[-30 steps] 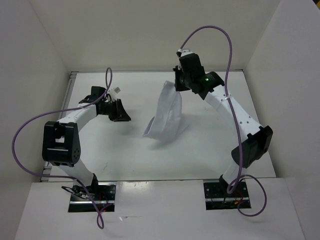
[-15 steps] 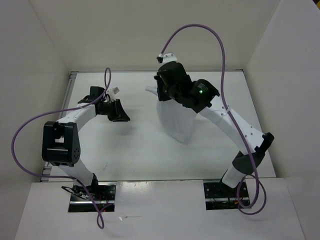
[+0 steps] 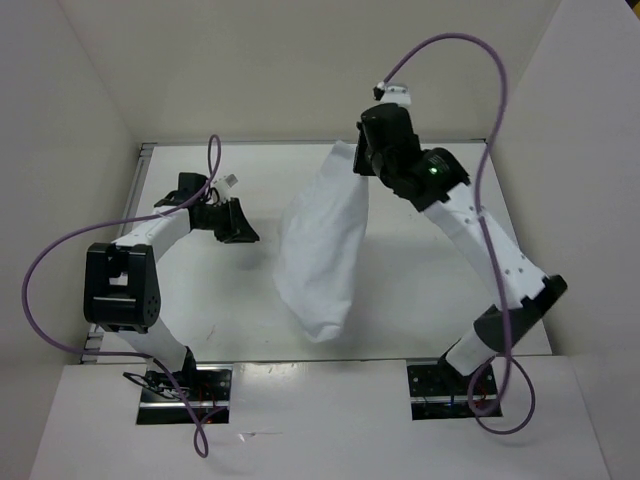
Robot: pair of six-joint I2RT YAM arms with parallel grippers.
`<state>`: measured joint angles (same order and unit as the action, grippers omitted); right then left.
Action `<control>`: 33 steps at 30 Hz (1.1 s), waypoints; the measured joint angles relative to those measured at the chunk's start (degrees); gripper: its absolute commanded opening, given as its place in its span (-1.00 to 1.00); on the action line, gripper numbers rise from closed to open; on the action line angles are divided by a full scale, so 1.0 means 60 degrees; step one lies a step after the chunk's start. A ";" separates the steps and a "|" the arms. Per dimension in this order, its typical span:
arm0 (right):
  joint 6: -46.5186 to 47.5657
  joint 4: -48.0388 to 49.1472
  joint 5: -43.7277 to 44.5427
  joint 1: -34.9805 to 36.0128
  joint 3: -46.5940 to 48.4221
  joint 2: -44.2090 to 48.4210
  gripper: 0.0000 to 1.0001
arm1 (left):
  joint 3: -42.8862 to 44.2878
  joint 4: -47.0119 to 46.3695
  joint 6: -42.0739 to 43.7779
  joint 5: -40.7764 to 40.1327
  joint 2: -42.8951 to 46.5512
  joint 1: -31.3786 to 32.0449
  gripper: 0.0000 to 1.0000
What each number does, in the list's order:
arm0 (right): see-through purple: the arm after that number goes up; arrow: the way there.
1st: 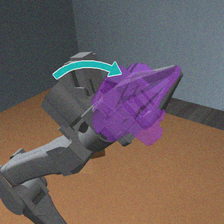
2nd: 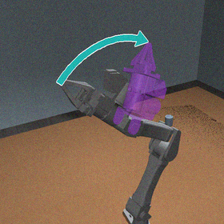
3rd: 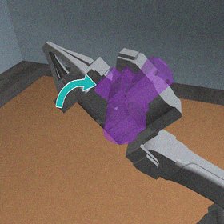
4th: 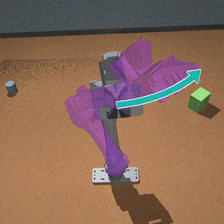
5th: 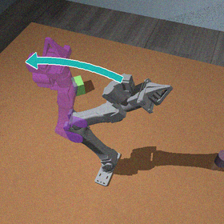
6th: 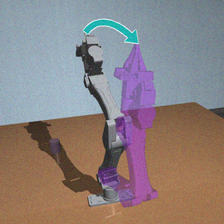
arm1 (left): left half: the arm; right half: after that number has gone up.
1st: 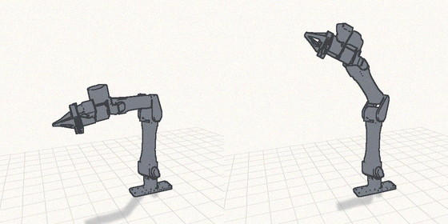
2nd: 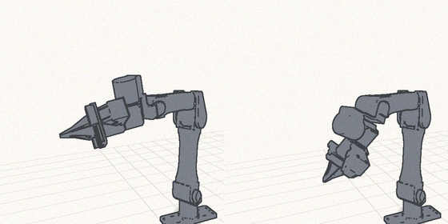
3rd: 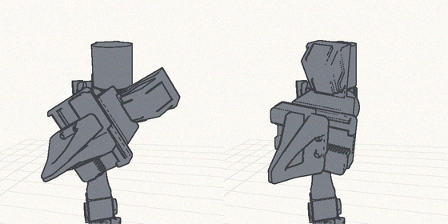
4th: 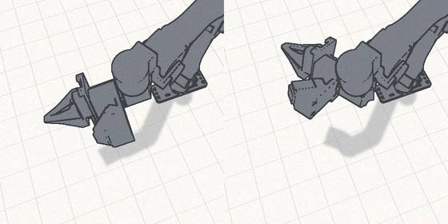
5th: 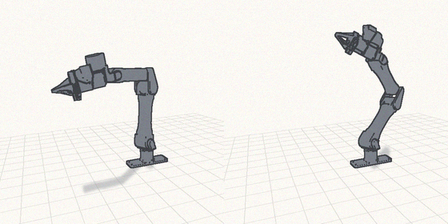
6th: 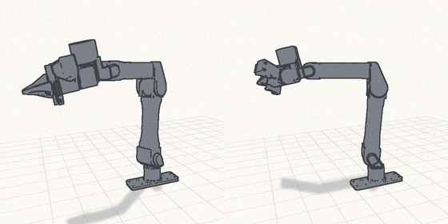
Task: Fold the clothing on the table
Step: Move the skirt to the center of the board, then flatten the skirt out
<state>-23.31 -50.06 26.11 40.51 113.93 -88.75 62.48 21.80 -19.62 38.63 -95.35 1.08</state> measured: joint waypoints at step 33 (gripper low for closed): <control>0.0080 0.0882 0.1610 -0.2929 -0.2612 -0.4608 0.14 | 0.0557 -0.2994 -0.2798 -0.0393 -0.2539 0.2102 -0.38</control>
<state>-22.83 -44.77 35.77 22.94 98.26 -116.40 65.82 3.84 -36.40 36.27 -110.59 13.69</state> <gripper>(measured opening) 0.592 0.302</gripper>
